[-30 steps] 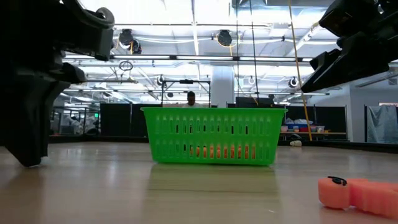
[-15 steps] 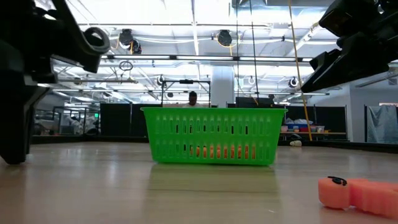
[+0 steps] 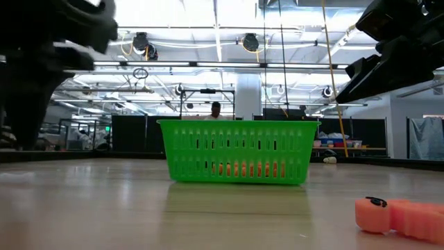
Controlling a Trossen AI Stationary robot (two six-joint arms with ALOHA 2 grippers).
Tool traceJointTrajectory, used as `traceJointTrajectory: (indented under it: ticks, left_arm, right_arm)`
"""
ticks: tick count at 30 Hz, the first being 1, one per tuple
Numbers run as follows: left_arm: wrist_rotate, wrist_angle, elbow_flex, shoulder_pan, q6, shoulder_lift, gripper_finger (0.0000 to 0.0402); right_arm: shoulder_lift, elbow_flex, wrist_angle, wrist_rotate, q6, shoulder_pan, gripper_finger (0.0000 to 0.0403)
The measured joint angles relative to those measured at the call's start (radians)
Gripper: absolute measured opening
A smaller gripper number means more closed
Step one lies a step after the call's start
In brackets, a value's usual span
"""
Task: Sort Halloween decoration
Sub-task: Put the white bone toy into the yellow basket
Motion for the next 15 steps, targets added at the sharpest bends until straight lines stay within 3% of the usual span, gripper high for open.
traceJointTrajectory:
  ticks: [9,15]
  left_arm:
    - [0.026,0.005,0.002,0.014,0.925,0.000,0.0120]
    - [0.040,0.019,0.002,0.058,1.311,0.000,0.0095]
  right_arm:
    - [0.000,0.000,0.000,0.000,-0.004,0.000,0.0134]
    - [0.000,0.000,0.000,0.000,-0.004,0.000,0.0134]
